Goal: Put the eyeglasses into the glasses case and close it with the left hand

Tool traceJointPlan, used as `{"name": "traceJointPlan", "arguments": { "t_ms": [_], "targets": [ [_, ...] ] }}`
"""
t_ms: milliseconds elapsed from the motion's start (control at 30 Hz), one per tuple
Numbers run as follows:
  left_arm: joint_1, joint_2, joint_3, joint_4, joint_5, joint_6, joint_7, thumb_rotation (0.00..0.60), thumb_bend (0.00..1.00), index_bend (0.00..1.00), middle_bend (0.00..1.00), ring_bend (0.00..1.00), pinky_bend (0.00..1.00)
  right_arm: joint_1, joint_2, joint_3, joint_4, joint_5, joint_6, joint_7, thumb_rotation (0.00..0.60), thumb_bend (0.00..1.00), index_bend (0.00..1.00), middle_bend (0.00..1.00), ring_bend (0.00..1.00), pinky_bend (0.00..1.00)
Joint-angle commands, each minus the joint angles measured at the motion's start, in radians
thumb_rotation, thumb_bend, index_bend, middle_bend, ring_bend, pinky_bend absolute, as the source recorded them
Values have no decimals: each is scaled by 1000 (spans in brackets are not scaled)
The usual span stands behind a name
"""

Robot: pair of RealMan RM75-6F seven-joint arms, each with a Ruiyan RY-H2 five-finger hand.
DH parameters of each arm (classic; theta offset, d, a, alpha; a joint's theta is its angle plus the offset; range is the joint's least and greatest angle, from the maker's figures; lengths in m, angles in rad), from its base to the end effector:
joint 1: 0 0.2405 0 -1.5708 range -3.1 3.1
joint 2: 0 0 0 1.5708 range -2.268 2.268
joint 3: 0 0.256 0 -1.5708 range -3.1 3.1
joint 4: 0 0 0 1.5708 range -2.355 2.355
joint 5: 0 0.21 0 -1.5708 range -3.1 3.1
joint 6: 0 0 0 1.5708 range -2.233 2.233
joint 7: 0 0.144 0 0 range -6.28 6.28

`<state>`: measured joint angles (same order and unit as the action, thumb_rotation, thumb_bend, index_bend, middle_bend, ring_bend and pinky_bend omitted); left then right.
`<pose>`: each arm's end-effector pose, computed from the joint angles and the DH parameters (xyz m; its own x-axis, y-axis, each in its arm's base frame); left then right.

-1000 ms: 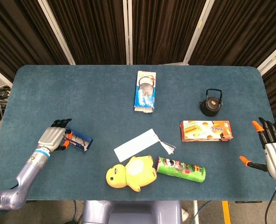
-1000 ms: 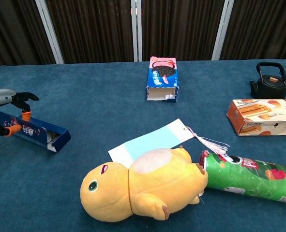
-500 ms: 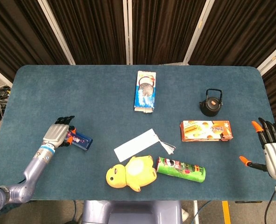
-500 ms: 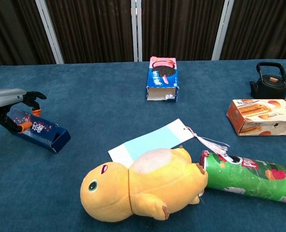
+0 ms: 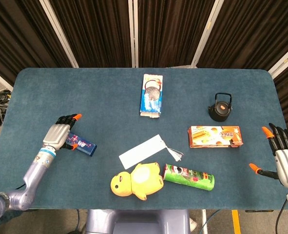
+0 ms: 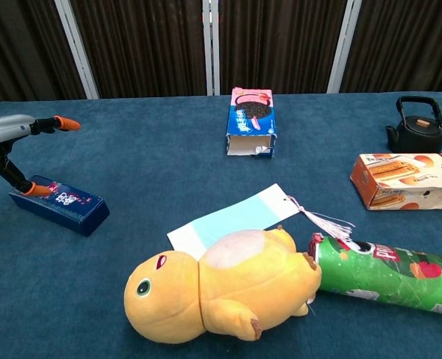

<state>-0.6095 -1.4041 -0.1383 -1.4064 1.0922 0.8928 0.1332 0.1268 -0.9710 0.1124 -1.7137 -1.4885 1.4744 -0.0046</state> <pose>-0.2457 0.3402 0.0320 0.3709 0.3488 0.8607 0.9287 -0.1439 -0.3419 -0.2872 -0.2050 0.2037 0.4333 0.0701 0.8985 -0.8982 -0.0481 0.4369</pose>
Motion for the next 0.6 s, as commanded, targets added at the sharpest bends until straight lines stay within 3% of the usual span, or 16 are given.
{"name": "traceJointPlan", "arguments": {
  "t_ms": [33,267,400,600],
  "targets": [
    [2,39,17,-25,41,-19,-28,600,145,0,0,0,0,0,0,0,-1,-2,1,0,600,0,0,0,0,0],
    [-17,49,50,10,76,-87,-44,600,112,10,0,0,0,-2,2,-2,-5,-8,6,-1,600,0,0,0,0,0],
    [-35,1,53,67,77,-100,-27,600,112,96,5,0,0,-2,2,-2,-5,-7,6,-2,600,0,0,0,0,0],
    [-49,-33,54,102,62,-114,1,600,123,252,200,111,140,-2,2,1,-2,-1,5,0,600,0,0,0,0,0]
  ]
}}
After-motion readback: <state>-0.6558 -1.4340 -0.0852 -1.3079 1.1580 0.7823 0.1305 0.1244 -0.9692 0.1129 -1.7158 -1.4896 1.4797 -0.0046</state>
